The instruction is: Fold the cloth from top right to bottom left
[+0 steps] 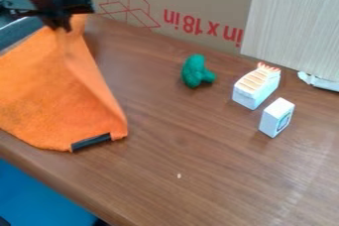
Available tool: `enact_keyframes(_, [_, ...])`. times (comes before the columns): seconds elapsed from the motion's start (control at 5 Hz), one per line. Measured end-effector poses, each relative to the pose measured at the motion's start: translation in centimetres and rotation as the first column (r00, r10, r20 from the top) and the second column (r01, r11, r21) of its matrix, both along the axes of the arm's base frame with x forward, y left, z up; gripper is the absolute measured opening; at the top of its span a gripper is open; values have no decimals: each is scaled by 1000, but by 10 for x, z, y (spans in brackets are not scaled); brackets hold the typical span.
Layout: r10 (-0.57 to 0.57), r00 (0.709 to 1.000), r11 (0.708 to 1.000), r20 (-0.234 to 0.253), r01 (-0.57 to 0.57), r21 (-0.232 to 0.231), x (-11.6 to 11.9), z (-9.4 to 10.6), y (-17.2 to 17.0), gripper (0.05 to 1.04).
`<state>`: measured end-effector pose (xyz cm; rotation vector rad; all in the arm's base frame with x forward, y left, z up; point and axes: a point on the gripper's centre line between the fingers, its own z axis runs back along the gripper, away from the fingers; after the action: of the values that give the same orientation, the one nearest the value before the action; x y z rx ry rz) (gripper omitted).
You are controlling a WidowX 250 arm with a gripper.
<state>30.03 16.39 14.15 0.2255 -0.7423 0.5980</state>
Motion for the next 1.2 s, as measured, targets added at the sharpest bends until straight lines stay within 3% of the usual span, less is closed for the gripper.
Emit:
enact_keyframes(0.6, [-12,999,1000,-42,13,28,-55,-17,53,63])
enact_keyframes(1.0, [-13,999,997,-51,18,80,-79,-23,79,63])
enact_keyframes(1.2, [-8,997,996,-73,14,85,-86,-31,88,63])
